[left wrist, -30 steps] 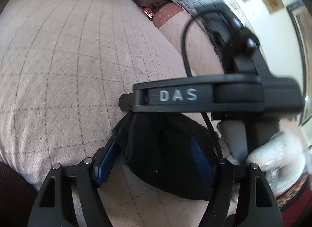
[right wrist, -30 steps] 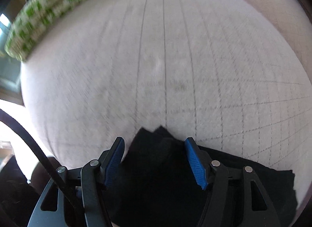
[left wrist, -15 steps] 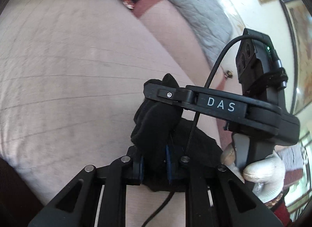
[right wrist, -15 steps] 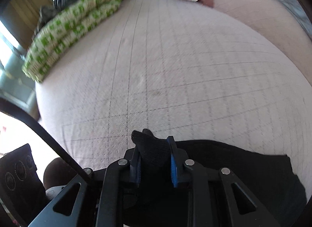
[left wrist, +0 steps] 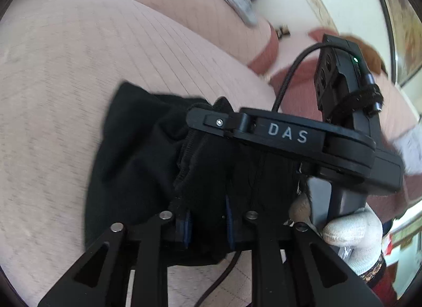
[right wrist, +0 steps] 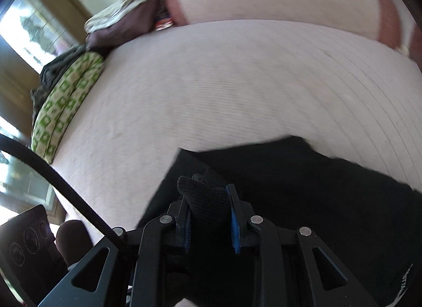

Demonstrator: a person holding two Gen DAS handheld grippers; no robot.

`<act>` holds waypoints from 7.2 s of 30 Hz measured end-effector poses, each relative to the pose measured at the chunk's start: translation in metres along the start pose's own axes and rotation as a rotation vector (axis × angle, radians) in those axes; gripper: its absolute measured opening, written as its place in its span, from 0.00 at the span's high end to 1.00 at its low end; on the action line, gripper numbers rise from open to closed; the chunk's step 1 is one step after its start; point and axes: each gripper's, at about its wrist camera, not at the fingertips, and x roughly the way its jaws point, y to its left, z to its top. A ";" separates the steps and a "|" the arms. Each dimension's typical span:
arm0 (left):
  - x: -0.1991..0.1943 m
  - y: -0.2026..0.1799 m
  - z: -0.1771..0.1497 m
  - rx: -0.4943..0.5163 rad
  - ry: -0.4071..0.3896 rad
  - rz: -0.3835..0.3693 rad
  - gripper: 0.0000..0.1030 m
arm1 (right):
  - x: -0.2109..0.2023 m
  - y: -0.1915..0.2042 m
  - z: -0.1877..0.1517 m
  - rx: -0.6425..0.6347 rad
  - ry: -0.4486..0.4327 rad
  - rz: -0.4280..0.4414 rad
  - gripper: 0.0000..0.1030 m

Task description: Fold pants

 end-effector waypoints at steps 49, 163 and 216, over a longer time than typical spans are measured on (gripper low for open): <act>-0.020 0.060 -0.001 -0.009 0.064 0.163 0.44 | -0.072 0.006 -0.031 0.087 -0.155 0.120 0.35; -0.050 0.141 0.135 -0.125 0.047 -0.139 0.83 | 0.011 0.161 -0.076 -0.185 -0.194 -0.087 0.70; -0.126 0.044 0.023 0.116 -0.134 0.387 0.35 | -0.079 0.027 -0.145 0.168 -0.288 -0.031 0.27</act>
